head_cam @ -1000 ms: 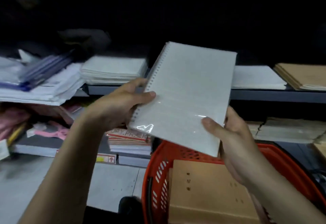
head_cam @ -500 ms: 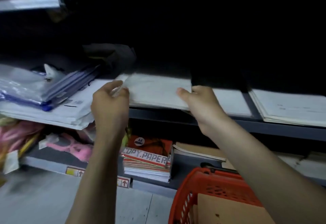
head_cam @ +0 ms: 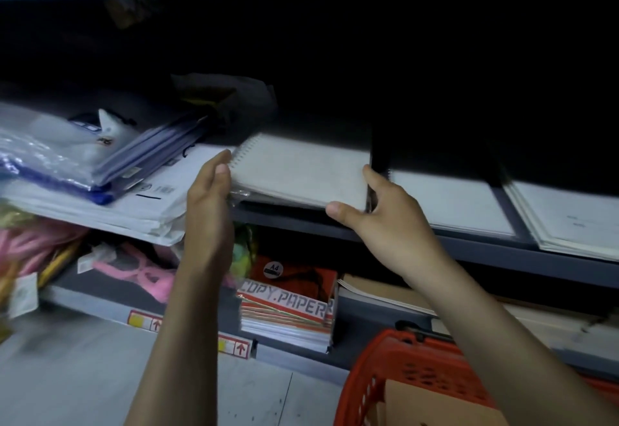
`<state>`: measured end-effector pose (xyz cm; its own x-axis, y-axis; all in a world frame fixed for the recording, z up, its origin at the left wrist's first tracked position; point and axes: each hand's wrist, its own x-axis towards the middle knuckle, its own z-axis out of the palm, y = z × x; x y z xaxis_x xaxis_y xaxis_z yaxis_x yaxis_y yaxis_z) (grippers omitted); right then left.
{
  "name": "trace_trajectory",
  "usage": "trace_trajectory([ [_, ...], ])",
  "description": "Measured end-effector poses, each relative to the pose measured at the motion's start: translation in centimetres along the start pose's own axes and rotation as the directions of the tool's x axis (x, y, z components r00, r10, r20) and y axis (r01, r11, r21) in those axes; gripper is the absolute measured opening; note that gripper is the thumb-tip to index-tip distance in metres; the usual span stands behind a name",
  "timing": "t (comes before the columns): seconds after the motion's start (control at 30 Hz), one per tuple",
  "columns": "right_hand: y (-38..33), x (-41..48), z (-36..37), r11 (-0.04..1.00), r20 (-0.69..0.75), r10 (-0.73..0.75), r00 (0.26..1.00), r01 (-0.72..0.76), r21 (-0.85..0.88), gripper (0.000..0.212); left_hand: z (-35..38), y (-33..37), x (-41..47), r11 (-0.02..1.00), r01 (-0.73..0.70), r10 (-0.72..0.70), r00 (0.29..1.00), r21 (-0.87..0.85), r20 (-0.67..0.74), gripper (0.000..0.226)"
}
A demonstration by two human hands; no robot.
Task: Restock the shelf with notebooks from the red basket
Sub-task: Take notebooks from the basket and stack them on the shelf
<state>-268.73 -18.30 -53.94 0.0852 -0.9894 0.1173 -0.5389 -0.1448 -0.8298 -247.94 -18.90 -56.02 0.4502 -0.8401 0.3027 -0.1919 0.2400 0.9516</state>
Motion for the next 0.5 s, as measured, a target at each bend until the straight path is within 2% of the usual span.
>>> trace_trajectory([
  [0.1,-0.1,0.9,0.3,1.000,-0.021,0.006,1.000,-0.006,0.003,0.089,0.2,-0.4,0.0,0.997,-0.045,0.044,0.999,0.061,0.023,0.038],
  [0.33,-0.1,1.5,1.4,1.000,-0.147,0.017,0.989,-0.020,-0.023,0.079,1.3,-1.0,0.7,0.998,-0.042,0.047,0.989,0.039,-0.139,0.036],
  [0.5,-0.5,1.9,1.3,0.999,-0.159,0.008,0.987,-0.015,-0.041,0.075,1.6,-0.7,0.8,0.998,-0.030,0.040,0.982,0.059,-0.184,0.035],
])
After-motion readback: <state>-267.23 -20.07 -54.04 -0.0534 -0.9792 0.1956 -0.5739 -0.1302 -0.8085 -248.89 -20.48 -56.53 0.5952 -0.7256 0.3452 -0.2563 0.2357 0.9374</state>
